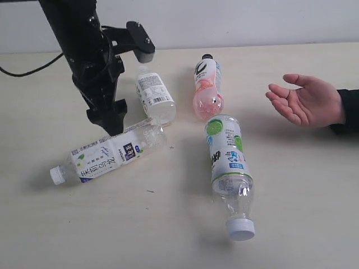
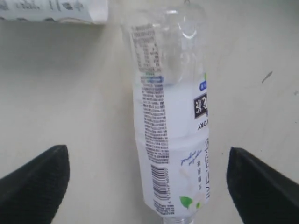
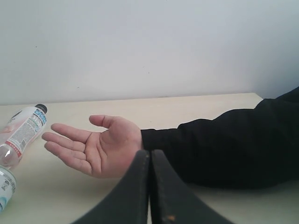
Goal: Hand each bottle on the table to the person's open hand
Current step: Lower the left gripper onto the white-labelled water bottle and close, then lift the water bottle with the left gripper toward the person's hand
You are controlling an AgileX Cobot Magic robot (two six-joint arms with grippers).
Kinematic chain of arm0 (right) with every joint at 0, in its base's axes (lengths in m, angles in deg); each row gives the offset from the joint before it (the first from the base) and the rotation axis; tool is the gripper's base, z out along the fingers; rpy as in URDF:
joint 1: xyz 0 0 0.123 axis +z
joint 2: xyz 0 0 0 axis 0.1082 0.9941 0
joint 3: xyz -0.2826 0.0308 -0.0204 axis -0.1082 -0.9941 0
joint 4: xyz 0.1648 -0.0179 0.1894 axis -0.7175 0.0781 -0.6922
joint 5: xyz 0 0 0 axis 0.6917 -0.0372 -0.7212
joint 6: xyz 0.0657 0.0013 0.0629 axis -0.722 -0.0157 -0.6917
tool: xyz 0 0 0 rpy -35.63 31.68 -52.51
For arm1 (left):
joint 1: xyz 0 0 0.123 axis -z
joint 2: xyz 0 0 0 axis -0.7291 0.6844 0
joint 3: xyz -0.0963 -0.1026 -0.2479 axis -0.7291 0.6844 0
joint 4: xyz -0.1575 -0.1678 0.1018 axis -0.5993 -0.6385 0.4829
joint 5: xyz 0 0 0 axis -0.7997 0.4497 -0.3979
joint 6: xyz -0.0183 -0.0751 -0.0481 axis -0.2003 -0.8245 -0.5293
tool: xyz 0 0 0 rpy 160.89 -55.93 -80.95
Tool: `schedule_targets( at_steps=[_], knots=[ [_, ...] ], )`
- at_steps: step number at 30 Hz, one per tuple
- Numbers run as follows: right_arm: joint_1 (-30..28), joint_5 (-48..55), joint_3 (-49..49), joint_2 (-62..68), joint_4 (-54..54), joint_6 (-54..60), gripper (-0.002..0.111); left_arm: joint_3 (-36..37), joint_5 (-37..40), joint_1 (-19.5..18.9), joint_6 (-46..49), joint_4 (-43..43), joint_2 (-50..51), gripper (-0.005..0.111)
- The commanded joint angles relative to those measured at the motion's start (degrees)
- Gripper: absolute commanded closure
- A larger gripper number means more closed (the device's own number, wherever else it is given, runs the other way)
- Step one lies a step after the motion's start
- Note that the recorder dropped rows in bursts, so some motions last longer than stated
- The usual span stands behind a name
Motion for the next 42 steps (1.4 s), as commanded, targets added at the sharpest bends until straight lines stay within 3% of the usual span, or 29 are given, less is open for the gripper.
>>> schedule_targets(
  at_steps=[1,24,42],
  knots=[
    [0.12,-0.75,-0.24,-0.27,0.31,0.49,0.108,2.57,-1.82,-0.02,-0.55,1.46,1.78,0.02],
    [0.12,-0.75,-0.24,-0.27,0.31,0.49,0.108,7.24,-11.98,0.11,-0.15,-3.38,4.06,0.02],
    [0.12,-0.75,-0.24,-0.27,0.31,0.49,0.108,7.64,-13.79,0.11,-0.49,-3.91,8.08,0.024]
  ],
)
